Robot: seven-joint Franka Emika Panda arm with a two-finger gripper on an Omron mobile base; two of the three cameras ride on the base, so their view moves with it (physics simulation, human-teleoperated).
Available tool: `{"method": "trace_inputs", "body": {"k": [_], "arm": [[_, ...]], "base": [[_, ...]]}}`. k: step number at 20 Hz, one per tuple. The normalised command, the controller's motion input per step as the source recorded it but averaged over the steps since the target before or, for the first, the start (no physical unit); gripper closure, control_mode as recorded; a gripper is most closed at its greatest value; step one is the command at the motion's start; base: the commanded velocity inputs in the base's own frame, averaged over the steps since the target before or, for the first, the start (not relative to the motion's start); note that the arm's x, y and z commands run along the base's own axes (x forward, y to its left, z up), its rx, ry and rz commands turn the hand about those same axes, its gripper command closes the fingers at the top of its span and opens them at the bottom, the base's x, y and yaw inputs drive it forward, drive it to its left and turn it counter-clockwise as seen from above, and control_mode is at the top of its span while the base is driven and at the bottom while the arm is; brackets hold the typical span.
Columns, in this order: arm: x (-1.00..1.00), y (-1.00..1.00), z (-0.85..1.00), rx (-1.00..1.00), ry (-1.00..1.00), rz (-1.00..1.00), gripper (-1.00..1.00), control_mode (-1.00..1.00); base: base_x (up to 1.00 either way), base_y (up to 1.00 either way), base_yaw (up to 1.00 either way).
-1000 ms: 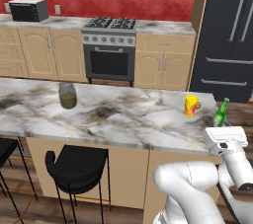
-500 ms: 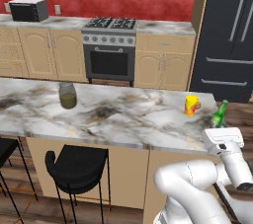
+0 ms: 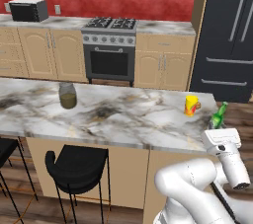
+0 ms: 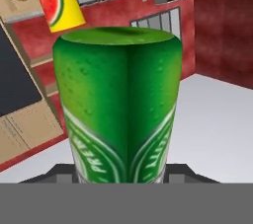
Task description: Open the cabinet directly in front. Then move the beer and the cup to the dining counter with the jar on it.
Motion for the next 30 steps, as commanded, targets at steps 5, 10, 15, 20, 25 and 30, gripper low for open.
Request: {"method": "trace_inputs", "body": {"k": [5,10,15,20,25,30], "arm": [[-0.12,-0.27,-0.16,-0.05,-0.15,0.00,1.00,-1.00],[-0.12,-0.26,-0.17,-0.06,-0.12,0.00,1.00,-1.00],[-0.13,-0.32,-0.22,-0.06,-0.09,0.00,1.00,-1.00],[-0.26,-0.35,-0.23,-0.08,-0.07,0.00,1.00,-1.00],[-0.17,-0.30,-0.19,-0.07,-0.05,0.00,1.00,-1.00],[-0.07,-0.34,-0.13,-0.03,-0.05,0.00,1.00,-1.00]], "base": [[0.00,0.00,0.00],[0.00,0.00,0.00],[0.00,0.00,0.00],[0.00,0.00,0.00],[0.00,0.00,0.00],[0.00,0.00,0.00]]}}
